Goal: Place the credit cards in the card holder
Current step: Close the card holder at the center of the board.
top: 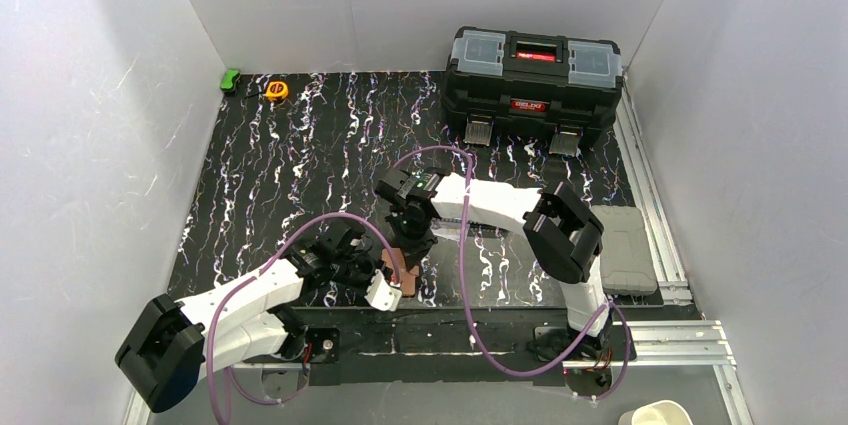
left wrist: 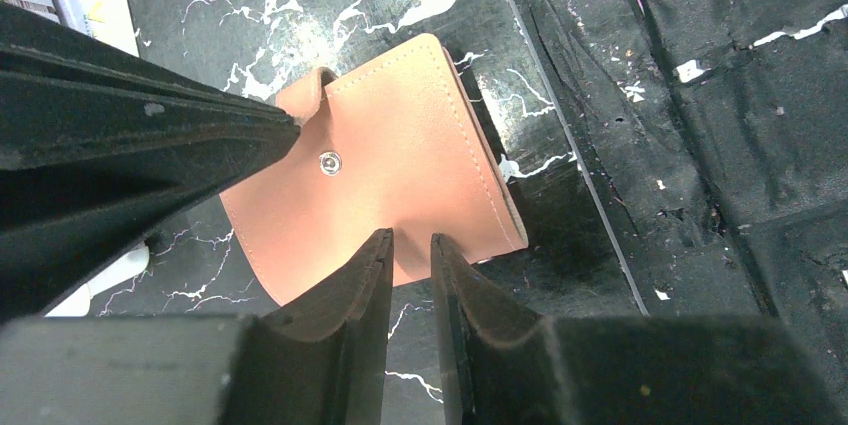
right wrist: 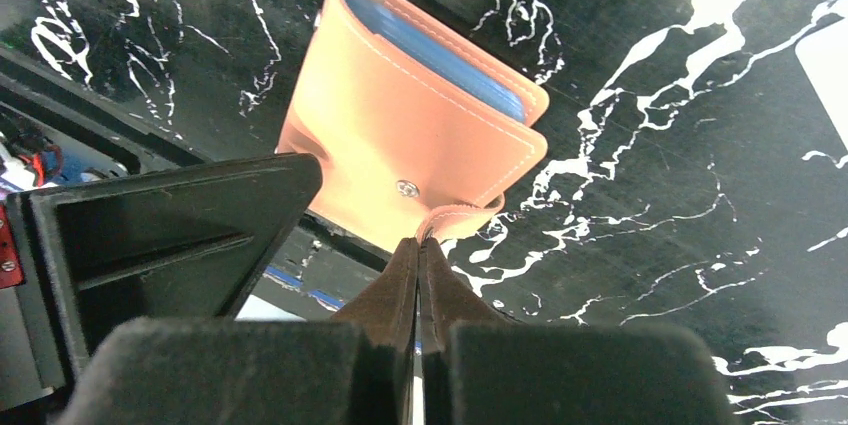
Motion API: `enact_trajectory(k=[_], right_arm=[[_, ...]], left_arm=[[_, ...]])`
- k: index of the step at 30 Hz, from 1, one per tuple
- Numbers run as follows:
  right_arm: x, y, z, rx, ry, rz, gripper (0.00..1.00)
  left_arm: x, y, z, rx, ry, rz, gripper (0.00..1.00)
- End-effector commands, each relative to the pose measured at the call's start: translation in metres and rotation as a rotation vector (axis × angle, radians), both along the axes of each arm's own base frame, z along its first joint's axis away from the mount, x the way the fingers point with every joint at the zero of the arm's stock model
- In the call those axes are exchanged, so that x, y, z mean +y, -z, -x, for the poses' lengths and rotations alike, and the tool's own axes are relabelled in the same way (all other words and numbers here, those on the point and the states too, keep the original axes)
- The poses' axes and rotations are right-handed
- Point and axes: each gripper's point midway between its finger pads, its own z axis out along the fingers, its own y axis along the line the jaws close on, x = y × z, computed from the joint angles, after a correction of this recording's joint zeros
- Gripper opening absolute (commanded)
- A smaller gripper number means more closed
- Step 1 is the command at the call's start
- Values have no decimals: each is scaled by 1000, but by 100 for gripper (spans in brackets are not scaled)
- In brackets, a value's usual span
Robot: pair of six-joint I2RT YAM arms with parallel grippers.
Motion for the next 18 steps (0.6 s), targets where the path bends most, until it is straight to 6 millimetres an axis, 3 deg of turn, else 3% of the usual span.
enact_trajectory(k=[1,18], right_arm=[[14,-3,0,20,0,-67,1],[14,17,-2,46,-12,-28,1]], left_arm=[[1,3,10,26,21,5,20],[0,1,10,30,21,8,20]])
